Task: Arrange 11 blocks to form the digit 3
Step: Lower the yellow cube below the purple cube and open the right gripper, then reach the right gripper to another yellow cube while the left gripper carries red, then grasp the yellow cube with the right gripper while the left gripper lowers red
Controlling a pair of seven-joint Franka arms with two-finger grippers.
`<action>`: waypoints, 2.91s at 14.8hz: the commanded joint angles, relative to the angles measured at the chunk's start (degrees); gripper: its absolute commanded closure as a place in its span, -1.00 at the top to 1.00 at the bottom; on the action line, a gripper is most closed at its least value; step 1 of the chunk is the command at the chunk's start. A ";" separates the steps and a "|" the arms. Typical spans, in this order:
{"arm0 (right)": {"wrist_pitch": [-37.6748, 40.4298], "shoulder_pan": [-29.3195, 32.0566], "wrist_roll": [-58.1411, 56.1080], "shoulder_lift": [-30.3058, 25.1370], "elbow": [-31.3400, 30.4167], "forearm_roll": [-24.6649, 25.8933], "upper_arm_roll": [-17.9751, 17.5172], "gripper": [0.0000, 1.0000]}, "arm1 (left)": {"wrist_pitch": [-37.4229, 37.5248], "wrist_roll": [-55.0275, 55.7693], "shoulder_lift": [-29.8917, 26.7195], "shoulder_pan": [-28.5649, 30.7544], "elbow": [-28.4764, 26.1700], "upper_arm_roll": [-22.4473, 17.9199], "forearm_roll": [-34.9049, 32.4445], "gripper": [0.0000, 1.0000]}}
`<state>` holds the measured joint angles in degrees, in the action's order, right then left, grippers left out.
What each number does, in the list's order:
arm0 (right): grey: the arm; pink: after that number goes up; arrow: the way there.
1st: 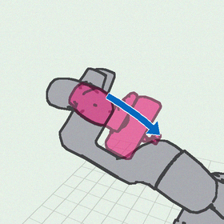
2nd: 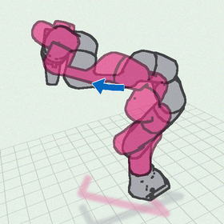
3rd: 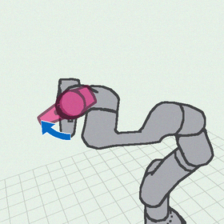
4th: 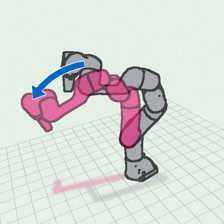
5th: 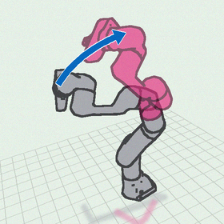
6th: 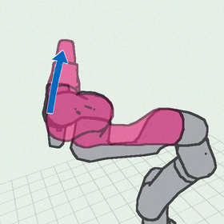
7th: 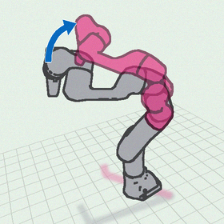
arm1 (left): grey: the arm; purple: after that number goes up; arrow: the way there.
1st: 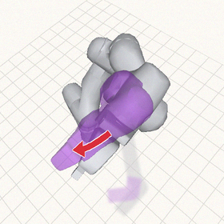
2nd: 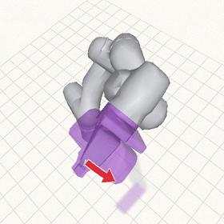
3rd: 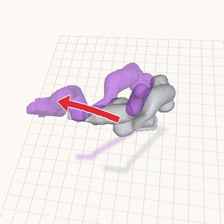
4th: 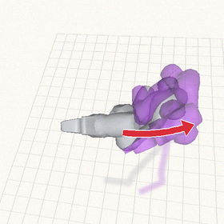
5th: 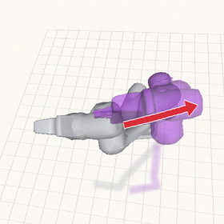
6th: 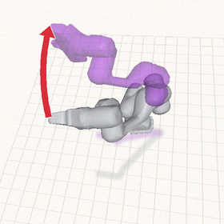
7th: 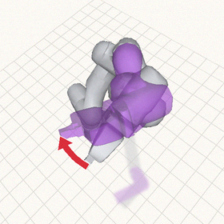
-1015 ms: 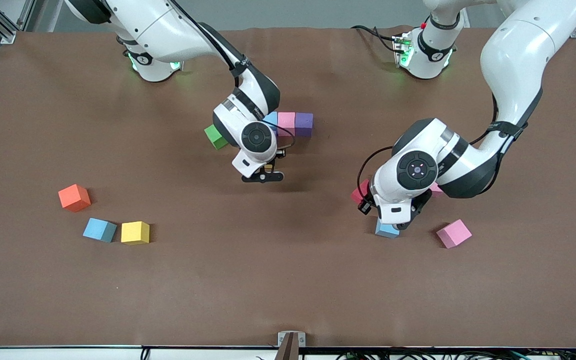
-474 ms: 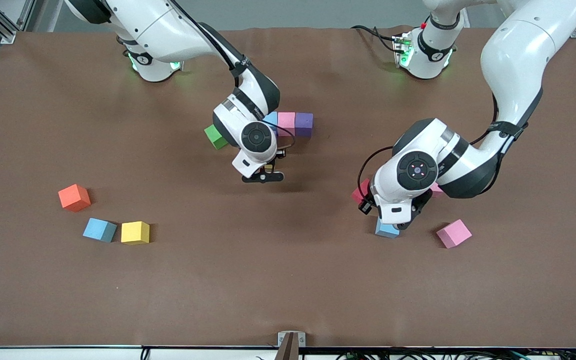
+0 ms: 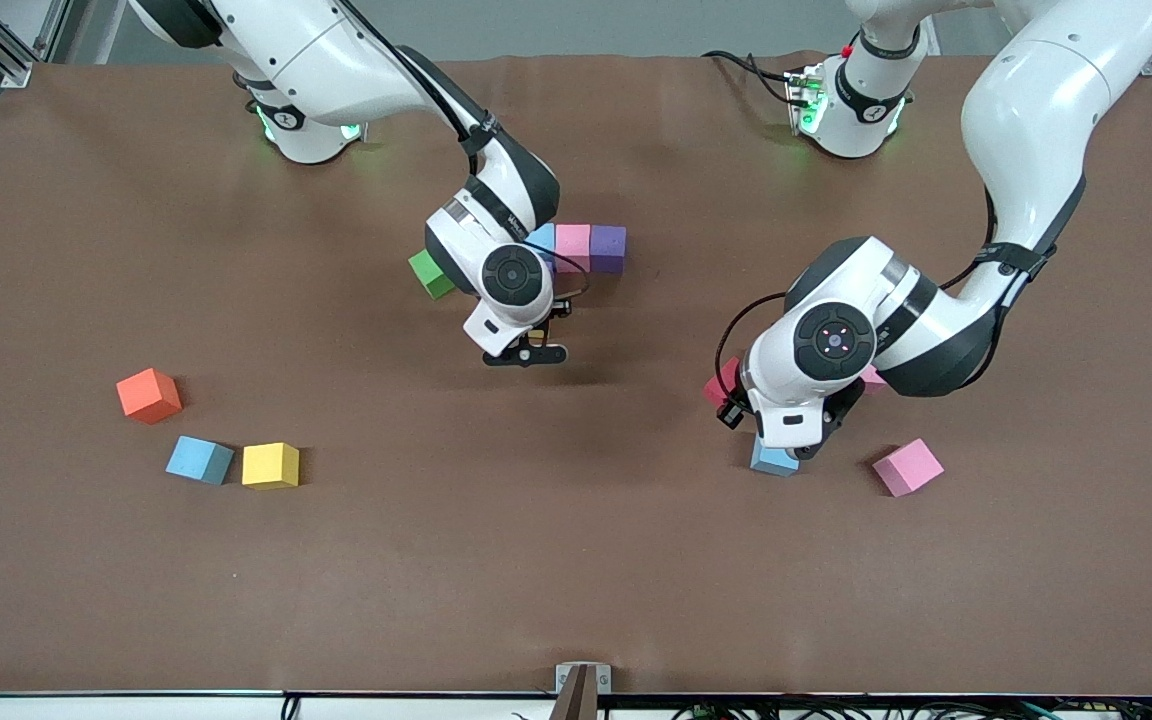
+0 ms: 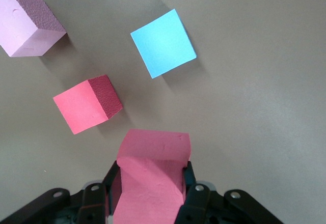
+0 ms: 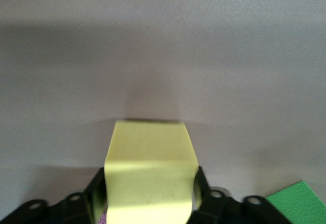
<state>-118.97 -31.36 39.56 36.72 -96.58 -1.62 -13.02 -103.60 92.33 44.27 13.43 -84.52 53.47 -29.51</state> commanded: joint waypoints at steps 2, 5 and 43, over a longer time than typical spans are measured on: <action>-0.04 -0.54 0.16 -0.16 0.08 -0.76 0.45 1.00 | 0.95 -1.10 -0.59 0.11 0.24 0.06 0.95 -0.13; 0.31 -0.19 -0.01 -0.77 0.78 -0.67 0.54 1.00 | 0.95 -1.10 -0.59 0.11 0.15 0.06 0.95 -0.12; -5.58 24.60 -53.45 4.14 10.28 5.40 17.33 1.00 | -28.49 74.31 0.29 -22.12 -17.69 -6.27 -11.44 -0.19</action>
<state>-123.83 -7.23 -13.36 40.05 -86.08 3.69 4.93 -130.47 157.87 45.01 -6.31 -101.75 48.84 -38.15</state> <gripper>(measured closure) 0.000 0.502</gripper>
